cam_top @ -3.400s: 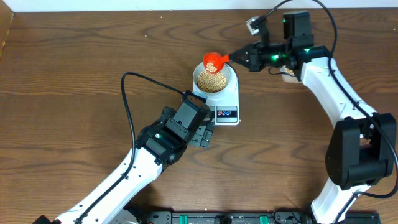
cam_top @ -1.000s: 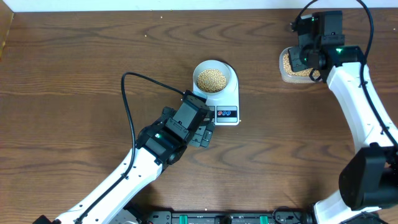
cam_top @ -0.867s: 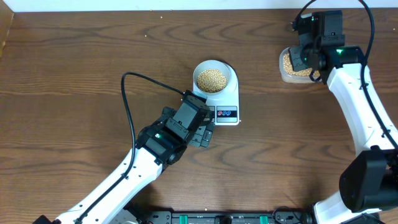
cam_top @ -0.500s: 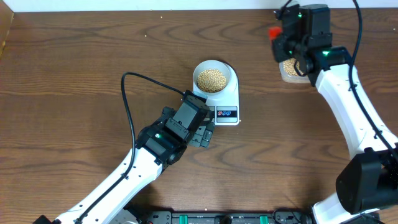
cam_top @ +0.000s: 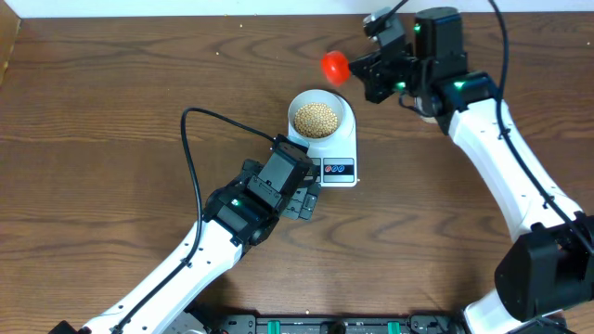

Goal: Scoop item into bowl and weigh 50g on scale
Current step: 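Carry the filled scoop over the white bowl with the right gripper, then tip the red scoop to pour soybeans into the white bowl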

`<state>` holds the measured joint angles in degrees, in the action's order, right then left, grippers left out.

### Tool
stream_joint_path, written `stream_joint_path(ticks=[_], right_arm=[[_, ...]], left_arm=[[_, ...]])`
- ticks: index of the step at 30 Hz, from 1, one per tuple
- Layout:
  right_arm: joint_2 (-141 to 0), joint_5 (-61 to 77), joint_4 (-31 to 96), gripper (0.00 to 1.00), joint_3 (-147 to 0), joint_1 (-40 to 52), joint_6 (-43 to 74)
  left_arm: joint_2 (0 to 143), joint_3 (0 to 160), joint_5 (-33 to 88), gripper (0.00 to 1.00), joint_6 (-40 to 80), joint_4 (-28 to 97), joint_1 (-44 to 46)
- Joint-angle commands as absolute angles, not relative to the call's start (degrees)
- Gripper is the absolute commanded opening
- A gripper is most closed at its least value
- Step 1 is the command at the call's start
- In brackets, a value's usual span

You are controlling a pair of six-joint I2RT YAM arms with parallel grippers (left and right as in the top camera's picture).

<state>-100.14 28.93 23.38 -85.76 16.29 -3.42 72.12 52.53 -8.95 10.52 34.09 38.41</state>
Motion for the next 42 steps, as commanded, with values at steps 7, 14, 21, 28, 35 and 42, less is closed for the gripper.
stream_joint_path(ticks=[7, 14, 21, 28, 35, 42], right_arm=[[-102.1, 26.9, 26.9, 0.01, -86.0, 19.8, -7.0], [-103.2, 22.8, 28.3, 0.01, -86.0, 21.8, -9.6], [-105.6, 22.3, 27.8, 0.01, -86.0, 22.2, -10.4], [-106.8, 21.3, 26.5, 0.01, -86.0, 22.3, -11.5], [-107.5, 21.1, 26.6, 0.01, -85.8, 22.9, -13.9], [-109.1, 18.6, 26.8, 0.01, -85.8, 24.1, -14.5]], left_arm=[[71.9, 52.6, -9.5, 0.98, 10.9, 34.2, 38.4], [71.9, 52.6, -9.5, 0.98, 10.9, 34.2, 38.4], [71.9, 52.6, -9.5, 0.98, 10.9, 34.2, 38.4], [71.9, 52.6, -9.5, 0.98, 10.9, 34.2, 38.4], [71.9, 52.6, -9.5, 0.98, 10.9, 34.2, 38.4], [71.9, 52.6, -9.5, 0.98, 10.9, 34.2, 38.4]])
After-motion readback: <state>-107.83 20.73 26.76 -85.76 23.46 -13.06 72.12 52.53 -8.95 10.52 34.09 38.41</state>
